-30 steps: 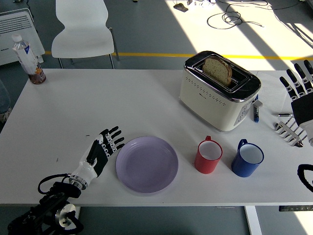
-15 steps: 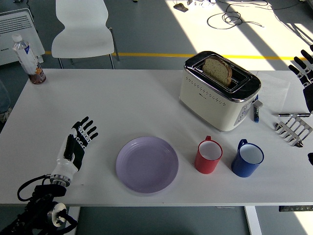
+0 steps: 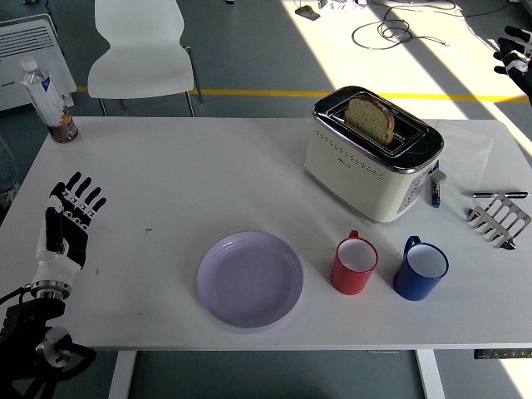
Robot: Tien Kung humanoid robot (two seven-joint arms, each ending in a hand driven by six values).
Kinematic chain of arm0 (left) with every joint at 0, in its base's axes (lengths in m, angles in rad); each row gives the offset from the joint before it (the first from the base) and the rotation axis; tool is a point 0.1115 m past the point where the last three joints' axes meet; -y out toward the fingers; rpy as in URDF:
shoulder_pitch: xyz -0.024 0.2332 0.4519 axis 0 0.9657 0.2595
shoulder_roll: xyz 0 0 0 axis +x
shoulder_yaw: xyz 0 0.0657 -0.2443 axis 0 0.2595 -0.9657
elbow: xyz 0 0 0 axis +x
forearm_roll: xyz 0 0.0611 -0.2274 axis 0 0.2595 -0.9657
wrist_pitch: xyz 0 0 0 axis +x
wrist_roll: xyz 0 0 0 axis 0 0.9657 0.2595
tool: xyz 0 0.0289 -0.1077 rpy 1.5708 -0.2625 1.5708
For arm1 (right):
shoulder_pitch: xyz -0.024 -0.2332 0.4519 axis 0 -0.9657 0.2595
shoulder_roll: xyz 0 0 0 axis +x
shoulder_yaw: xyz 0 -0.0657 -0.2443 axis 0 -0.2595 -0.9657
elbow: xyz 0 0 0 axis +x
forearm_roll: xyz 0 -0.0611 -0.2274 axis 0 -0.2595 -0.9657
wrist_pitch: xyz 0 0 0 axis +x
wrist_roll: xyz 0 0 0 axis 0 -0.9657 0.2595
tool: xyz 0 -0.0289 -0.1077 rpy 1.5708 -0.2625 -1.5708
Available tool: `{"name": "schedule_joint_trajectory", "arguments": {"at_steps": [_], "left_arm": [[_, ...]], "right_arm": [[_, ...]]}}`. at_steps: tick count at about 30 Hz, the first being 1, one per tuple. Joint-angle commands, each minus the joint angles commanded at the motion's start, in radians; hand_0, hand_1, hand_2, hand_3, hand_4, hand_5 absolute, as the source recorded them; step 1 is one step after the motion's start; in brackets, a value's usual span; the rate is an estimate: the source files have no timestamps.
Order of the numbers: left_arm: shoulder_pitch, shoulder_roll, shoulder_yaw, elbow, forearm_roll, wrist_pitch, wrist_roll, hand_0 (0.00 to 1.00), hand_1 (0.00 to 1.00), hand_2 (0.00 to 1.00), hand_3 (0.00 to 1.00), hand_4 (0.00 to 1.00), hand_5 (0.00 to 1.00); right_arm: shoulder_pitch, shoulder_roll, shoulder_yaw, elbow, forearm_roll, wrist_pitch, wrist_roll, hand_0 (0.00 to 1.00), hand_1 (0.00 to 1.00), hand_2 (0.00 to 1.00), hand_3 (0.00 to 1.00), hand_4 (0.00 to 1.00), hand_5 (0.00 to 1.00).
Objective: Push plate across desktop,pick up the break from the machine,place the break in the plate
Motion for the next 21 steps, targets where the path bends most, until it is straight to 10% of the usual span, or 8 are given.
{"name": "schedule_joint_trajectory", "arguments": {"at_steps": [9, 21], "left_arm": [[0.001, 0.015, -0.095, -0.025, -0.013, -0.01, 0.034, 0.804, 0.836, 0.901, 0.883, 0.542, 0.998], [-0.003, 0.006, -0.136, -0.026, -0.012, -0.008, 0.045, 0.805, 0.834, 0.899, 0.879, 0.539, 0.998]], "right_arm": [[0.262, 0.026, -0.231, -0.238, -0.319, 0.096, -0.087, 0.907, 0.875, 0.938, 0.911, 0.77, 0.297], [0.459, 0.141, -0.389, -0.464, -0.352, 0.184, -0.117, 0.88, 0.847, 0.874, 0.875, 0.8, 0.296]]}}
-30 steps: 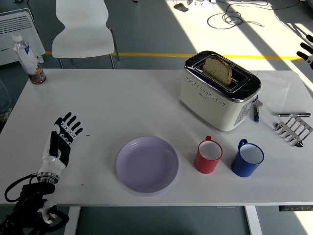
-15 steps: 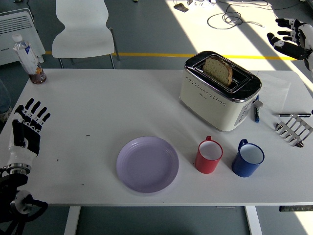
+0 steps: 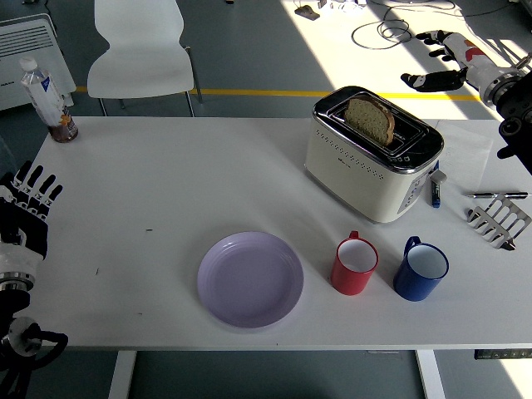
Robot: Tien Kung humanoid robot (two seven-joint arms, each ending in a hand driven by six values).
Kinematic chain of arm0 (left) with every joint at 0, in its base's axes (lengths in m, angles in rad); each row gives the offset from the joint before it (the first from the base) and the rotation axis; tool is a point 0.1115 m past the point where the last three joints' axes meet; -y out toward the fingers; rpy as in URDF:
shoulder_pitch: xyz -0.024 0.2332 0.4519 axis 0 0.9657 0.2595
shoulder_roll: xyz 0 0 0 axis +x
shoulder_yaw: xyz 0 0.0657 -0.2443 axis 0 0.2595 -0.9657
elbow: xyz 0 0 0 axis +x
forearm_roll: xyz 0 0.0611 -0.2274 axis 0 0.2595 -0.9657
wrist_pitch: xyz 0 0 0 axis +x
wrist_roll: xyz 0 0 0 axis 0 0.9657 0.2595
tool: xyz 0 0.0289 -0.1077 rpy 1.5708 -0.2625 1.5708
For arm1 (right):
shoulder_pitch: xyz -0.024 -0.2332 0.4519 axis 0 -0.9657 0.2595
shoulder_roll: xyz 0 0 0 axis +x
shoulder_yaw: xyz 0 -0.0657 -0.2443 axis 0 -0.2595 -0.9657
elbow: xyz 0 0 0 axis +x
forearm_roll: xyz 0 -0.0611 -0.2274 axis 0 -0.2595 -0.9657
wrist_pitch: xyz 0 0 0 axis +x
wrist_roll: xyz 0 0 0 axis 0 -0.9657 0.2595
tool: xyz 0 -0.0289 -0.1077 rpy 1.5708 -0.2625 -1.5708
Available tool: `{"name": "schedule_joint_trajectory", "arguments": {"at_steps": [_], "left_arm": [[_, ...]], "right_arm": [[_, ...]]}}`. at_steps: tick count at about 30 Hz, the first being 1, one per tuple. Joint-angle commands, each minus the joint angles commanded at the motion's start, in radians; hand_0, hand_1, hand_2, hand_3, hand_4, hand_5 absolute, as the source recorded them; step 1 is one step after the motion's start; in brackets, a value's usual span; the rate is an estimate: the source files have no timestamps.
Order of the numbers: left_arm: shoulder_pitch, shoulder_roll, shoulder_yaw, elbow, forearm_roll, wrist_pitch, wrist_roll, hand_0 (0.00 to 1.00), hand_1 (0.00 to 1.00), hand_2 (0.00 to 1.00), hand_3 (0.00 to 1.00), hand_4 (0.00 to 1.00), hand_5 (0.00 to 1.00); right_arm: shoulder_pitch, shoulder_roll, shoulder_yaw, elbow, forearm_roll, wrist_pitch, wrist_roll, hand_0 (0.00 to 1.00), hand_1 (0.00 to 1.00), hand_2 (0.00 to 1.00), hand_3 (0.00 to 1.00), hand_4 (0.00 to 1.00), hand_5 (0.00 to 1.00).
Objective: Push plate across desktop,pick up the break from the machine,place the break in the plate
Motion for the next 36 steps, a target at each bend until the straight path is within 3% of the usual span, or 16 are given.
{"name": "schedule_joint_trajectory", "arguments": {"at_steps": [2, 3, 12, 15, 20, 21, 36], "left_arm": [[-0.002, 0.0, 0.0, 0.0, 0.0, 0.0, 0.0, 0.805, 0.834, 0.899, 0.879, 0.539, 0.998], [-0.004, 0.0, 0.001, 0.001, -0.001, 0.0, 0.0, 0.804, 0.833, 0.895, 0.876, 0.535, 0.998], [-0.012, 0.004, 0.001, 0.005, -0.003, 0.004, 0.001, 0.803, 0.831, 0.893, 0.875, 0.534, 0.998], [-0.012, 0.003, 0.0, 0.005, -0.004, 0.005, 0.0, 0.804, 0.83, 0.893, 0.873, 0.532, 0.998], [-0.011, 0.003, 0.005, 0.008, -0.004, 0.007, 0.0, 0.804, 0.83, 0.893, 0.873, 0.532, 0.998], [-0.014, 0.003, 0.005, 0.008, -0.004, 0.007, -0.001, 0.801, 0.829, 0.892, 0.873, 0.535, 0.998], [-0.016, 0.0, 0.011, 0.013, -0.005, 0.007, -0.003, 0.802, 0.829, 0.892, 0.873, 0.53, 0.998]], "right_arm": [[0.017, 0.018, -0.015, -0.019, 0.003, 0.017, -0.004, 0.88, 0.847, 0.874, 0.875, 0.8, 0.296], [0.024, 0.027, -0.024, -0.028, 0.004, 0.025, -0.006, 0.855, 0.817, 0.826, 0.845, 0.804, 0.311], [0.083, 0.105, -0.089, -0.107, 0.004, 0.071, -0.022, 0.843, 0.809, 0.809, 0.834, 0.803, 0.316], [0.091, 0.12, -0.102, -0.124, 0.003, 0.073, -0.025, 0.83, 0.793, 0.79, 0.822, 0.799, 0.328], [0.131, 0.168, -0.151, -0.209, -0.024, 0.07, -0.032, 0.83, 0.793, 0.79, 0.822, 0.799, 0.328], [0.141, 0.177, -0.165, -0.23, -0.025, 0.063, -0.031, 0.818, 0.774, 0.753, 0.806, 0.799, 0.326], [0.173, 0.254, -0.257, -0.383, 0.007, 0.029, -0.023, 0.789, 0.741, 0.724, 0.794, 0.795, 0.331]]}}
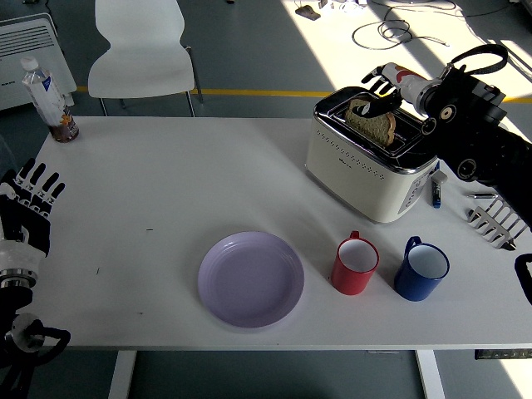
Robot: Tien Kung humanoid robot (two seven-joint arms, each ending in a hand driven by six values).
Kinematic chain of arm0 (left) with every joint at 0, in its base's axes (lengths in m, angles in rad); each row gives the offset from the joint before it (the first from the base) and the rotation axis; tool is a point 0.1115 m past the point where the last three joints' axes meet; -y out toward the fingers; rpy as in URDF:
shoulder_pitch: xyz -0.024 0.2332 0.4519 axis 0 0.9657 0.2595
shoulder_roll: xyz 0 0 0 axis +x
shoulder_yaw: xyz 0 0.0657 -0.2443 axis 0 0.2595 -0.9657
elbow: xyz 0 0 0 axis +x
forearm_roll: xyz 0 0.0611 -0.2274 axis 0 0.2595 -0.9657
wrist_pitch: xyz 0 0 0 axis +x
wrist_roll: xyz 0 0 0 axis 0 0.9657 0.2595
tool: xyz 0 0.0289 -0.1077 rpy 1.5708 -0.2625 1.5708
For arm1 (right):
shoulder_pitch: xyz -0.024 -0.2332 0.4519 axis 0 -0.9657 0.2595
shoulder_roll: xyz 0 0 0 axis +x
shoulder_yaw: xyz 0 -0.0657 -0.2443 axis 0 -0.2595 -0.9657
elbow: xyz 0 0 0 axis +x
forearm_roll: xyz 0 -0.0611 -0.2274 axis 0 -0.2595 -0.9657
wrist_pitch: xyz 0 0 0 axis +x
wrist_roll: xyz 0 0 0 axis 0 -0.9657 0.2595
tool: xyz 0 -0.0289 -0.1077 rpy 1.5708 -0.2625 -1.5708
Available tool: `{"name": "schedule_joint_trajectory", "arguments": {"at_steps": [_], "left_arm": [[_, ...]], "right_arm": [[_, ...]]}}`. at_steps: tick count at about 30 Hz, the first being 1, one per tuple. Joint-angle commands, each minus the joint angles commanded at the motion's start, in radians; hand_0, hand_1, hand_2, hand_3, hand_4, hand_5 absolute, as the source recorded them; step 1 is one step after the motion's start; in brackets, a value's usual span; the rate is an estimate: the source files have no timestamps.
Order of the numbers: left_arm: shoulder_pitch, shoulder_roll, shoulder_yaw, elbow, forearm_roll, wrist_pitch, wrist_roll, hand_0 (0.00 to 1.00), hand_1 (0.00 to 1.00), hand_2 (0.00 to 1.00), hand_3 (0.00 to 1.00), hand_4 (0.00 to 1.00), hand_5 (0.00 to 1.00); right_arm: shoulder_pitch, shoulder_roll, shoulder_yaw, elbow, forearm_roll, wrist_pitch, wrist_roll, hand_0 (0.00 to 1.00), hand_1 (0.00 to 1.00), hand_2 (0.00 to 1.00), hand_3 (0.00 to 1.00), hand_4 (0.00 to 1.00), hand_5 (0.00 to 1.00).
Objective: Push plate across desktop,pick up the break from the machine,place the break in the plate
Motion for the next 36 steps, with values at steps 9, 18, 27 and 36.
{"name": "schedule_joint_trajectory", "arguments": {"at_steps": [9, 18, 27, 36], "left_arm": [[-0.008, -0.002, 0.001, 0.003, -0.002, 0.0, -0.001, 0.802, 0.828, 0.892, 0.872, 0.516, 0.998], [-0.005, -0.008, -0.002, 0.003, -0.001, 0.001, -0.002, 0.801, 0.826, 0.892, 0.872, 0.514, 0.998], [0.019, -0.013, 0.009, 0.01, 0.0, 0.003, -0.005, 0.802, 0.825, 0.892, 0.872, 0.513, 0.998], [0.035, -0.013, 0.029, 0.018, 0.001, 0.004, -0.008, 0.801, 0.825, 0.892, 0.872, 0.511, 0.998]], "right_arm": [[0.027, 0.036, -0.051, -0.055, -0.01, -0.03, -0.016, 0.691, 0.686, 0.662, 0.76, 0.789, 0.329], [0.031, 0.045, -0.117, -0.106, 0.043, -0.021, -0.027, 0.662, 0.672, 0.649, 0.756, 0.788, 0.331], [0.002, 0.045, -0.156, -0.113, 0.106, -0.027, -0.025, 0.537, 0.591, 0.582, 0.68, 0.763, 0.315], [-0.014, 0.045, -0.16, -0.103, 0.132, -0.056, -0.018, 0.477, 0.545, 0.537, 0.64, 0.721, 0.286]]}}
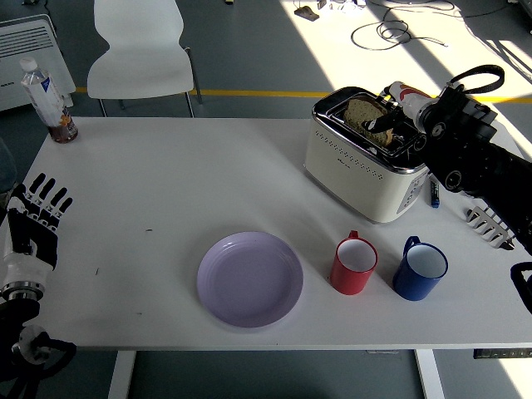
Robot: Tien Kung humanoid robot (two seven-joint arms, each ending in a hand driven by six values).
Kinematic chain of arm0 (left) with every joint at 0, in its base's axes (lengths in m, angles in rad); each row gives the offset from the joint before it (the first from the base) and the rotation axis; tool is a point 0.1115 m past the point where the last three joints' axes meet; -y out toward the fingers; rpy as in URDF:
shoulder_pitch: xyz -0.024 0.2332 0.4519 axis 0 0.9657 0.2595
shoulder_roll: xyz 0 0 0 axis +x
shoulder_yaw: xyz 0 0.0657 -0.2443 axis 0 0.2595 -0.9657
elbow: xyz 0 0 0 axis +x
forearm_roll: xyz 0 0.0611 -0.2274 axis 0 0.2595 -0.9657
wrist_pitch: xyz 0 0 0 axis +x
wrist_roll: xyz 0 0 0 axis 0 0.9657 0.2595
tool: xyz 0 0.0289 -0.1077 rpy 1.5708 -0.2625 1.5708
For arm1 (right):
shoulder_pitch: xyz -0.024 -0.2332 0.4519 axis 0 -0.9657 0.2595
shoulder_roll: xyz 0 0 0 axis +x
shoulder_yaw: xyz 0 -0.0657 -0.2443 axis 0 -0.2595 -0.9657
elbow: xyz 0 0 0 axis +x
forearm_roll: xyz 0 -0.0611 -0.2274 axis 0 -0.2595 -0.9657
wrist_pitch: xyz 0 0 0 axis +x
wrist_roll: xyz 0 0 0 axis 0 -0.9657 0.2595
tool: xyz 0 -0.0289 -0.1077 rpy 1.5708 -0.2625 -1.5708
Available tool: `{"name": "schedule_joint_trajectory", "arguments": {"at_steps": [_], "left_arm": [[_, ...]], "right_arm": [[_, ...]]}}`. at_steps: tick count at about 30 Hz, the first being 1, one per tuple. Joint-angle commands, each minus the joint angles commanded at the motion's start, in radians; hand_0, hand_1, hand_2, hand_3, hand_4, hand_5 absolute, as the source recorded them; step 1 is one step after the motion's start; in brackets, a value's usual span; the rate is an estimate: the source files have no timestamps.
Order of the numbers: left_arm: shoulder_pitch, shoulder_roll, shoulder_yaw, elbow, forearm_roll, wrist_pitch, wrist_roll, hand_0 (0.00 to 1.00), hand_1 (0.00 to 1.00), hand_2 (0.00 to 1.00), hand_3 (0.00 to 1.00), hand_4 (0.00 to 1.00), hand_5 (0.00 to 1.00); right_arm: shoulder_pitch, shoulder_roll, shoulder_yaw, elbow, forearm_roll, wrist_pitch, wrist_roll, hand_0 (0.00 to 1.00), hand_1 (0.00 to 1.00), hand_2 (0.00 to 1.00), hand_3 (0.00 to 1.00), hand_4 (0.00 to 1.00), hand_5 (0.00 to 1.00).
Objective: Push plate across desktop,pick up the break from the machine,place the break in the plate
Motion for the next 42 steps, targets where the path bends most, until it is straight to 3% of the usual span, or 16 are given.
{"name": "schedule_joint_trajectory", "arguments": {"at_steps": [2, 3, 8, 9, 14, 15, 32, 42], "left_arm": [[0.001, 0.0, 0.003, 0.0, 0.0, 0.0, 0.0, 0.801, 0.825, 0.892, 0.872, 0.511, 0.998], [0.0, -0.002, 0.003, 0.002, 0.0, 0.001, 0.0, 0.801, 0.824, 0.892, 0.873, 0.509, 0.998], [-0.002, -0.006, 0.003, 0.006, 0.001, 0.0, -0.001, 0.801, 0.824, 0.892, 0.873, 0.509, 0.998], [-0.003, -0.006, 0.003, 0.007, 0.001, 0.0, -0.001, 0.801, 0.824, 0.892, 0.873, 0.508, 0.998], [-0.003, -0.006, -0.003, 0.007, 0.002, 0.001, -0.001, 0.801, 0.824, 0.892, 0.873, 0.508, 0.998], [-0.003, -0.006, -0.004, 0.007, 0.002, 0.0, -0.001, 0.801, 0.824, 0.892, 0.873, 0.507, 0.998], [-0.01, -0.008, -0.012, 0.011, 0.003, -0.001, -0.001, 0.8, 0.824, 0.891, 0.873, 0.505, 0.998], [-0.014, -0.008, -0.018, 0.009, 0.003, -0.001, -0.001, 0.8, 0.824, 0.891, 0.874, 0.505, 0.998]], "right_arm": [[0.001, 0.0, -0.002, -0.001, 0.008, -0.006, 0.001, 0.477, 0.545, 0.537, 0.64, 0.721, 0.286], [0.002, 0.0, -0.005, -0.002, 0.015, -0.011, 0.002, 0.439, 0.509, 0.505, 0.619, 0.665, 0.241], [0.003, 0.0, -0.014, -0.005, 0.037, -0.023, 0.005, 0.439, 0.509, 0.505, 0.619, 0.665, 0.241], [0.003, 0.0, -0.016, -0.005, 0.039, -0.025, 0.006, 0.416, 0.486, 0.498, 0.589, 0.6, 0.194], [0.007, 0.0, -0.021, 0.0, 0.047, -0.043, 0.008, 0.416, 0.486, 0.498, 0.589, 0.6, 0.194], [0.008, 0.0, -0.021, 0.002, 0.048, -0.045, 0.009, 0.362, 0.44, 0.487, 0.542, 0.483, 0.116], [0.038, 0.0, 0.05, 0.047, -0.01, -0.069, 0.002, 0.321, 0.413, 0.462, 0.512, 0.427, 0.121], [0.074, -0.016, 0.171, 0.156, -0.139, -0.09, -0.021, 0.312, 0.389, 0.446, 0.499, 0.4, 0.125]]}}
